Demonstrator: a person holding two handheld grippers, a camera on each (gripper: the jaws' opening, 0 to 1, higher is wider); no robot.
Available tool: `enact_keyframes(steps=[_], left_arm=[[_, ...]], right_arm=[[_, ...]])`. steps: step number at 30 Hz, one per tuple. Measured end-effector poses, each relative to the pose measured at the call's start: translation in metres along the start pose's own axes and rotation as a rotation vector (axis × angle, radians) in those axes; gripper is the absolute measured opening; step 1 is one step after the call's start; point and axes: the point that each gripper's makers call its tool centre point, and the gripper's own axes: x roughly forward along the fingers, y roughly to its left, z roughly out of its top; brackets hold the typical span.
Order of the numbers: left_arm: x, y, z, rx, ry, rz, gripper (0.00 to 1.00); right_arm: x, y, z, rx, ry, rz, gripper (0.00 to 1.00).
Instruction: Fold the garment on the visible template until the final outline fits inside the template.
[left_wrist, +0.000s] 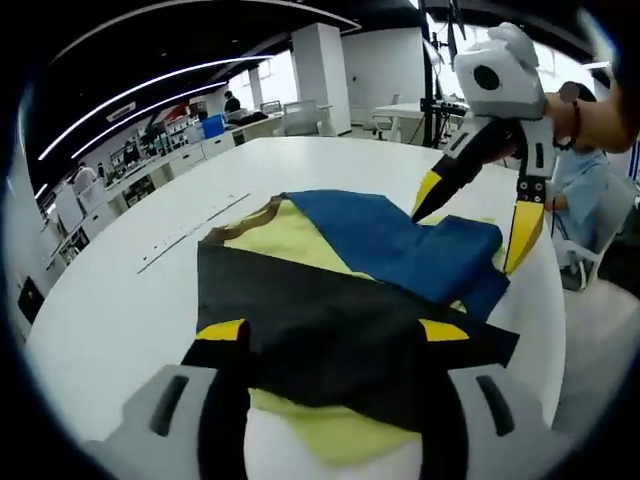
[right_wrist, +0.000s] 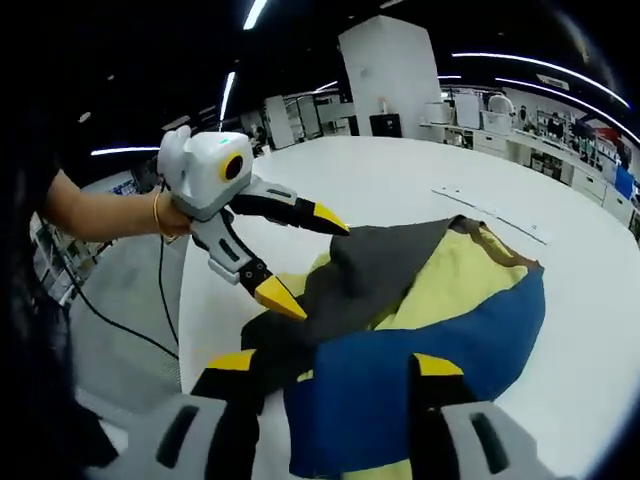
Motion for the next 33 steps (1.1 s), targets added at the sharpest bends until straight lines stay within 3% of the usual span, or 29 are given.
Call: enact_keyframes(steps=[9,12,19,22,28,33], left_arm=[[0.006,-0.022,-0.012,0.027,0.025,-0.063,0.39],[0.009,-0.025,-0.016,0.002,0.028,-0.078,0.32],[0.013,-0.028,-0.033,0.031,0.088,-0.088,0.18],[0.014,-0.027,-0.041,0.044,0.122,-0.077,0.15],[0.015,-0.025,-0.039,0.011,0.111,-0.064,0.12],[0.016,-0.022,-0.040,0.026,0.125,-0.042,0.02]], right_arm=[[0.006,0.009,-0.010,-0.078,0.043,-0.019,0.31],[0.006,0.002,-0.018,-0.171,0.104,-0.086,0.25],[0.013,0.004,-0.026,-0.204,0.118,-0.115,0.10],[0.016,0.001,-0.031,-0.202,0.134,-0.128,0.10],[0.019,-0.003,-0.032,-0.177,0.120,-0.154,0.01],[0.019,-0.005,-0.034,-0.172,0.116,-0.168,0.00]])
